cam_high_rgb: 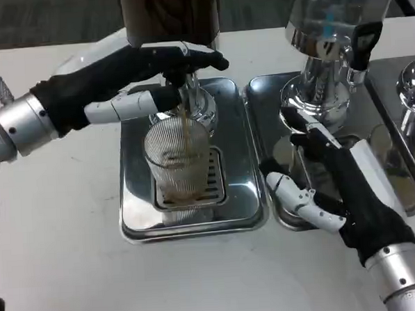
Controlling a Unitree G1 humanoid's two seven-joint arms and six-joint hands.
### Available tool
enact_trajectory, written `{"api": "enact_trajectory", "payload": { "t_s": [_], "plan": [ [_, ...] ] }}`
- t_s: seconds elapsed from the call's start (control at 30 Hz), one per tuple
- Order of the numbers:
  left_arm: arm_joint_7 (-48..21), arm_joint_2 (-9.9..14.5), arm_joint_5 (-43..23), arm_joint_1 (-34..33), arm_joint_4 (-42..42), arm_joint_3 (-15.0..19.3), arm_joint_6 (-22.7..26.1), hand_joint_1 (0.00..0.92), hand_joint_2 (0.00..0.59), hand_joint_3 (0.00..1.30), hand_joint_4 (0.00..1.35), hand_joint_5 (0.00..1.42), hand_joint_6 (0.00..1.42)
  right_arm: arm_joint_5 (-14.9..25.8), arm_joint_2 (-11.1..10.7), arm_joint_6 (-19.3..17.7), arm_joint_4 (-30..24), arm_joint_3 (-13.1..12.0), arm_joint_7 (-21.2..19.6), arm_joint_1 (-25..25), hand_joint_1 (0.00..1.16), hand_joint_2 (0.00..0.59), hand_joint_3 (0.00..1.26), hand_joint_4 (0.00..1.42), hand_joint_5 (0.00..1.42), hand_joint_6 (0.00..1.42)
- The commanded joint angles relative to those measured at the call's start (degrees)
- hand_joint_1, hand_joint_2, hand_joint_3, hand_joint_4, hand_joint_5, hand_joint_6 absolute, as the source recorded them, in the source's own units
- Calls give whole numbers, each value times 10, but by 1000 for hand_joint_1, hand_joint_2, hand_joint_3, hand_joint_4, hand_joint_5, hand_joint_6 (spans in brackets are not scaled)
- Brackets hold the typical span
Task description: Grasp the cup under the faucet to collect the drink, then remove the cup.
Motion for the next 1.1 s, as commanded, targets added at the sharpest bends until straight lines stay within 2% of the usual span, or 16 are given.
{"api": "enact_trajectory", "payload": {
  "t_s": [0.03, 0.23, 0.37, 0.77, 1.1],
  "plan": [
    [-3, 4, 20, 17, 6, -17, -3, 0, 62, 281, 148, 140, 157, 16, -6, 33, -1, 5, 32, -20, 482, 248, 19, 1, 56, 114],
    [1, 6, 17, 19, 6, -19, -2, 0, 66, 275, 148, 134, 152, 32, -11, 58, 14, 12, 67, -45, 493, 231, 0, 0, 0, 68],
    [2, 6, 16, 21, 3, -20, -4, 0, 67, 274, 148, 130, 151, 43, -10, 59, 32, 17, 75, -59, 493, 223, 0, 0, 0, 51],
    [15, 9, 18, 24, 4, -21, -7, 0, 70, 273, 148, 128, 149, 74, 12, 31, 105, 20, 56, -95, 493, 218, 0, 0, 0, 48],
    [31, 17, 30, 24, 7, -26, -17, 0, 75, 273, 139, 127, 149, 76, 27, 7, 160, 25, 34, -124, 493, 218, 0, 0, 0, 59]
  ]
}}
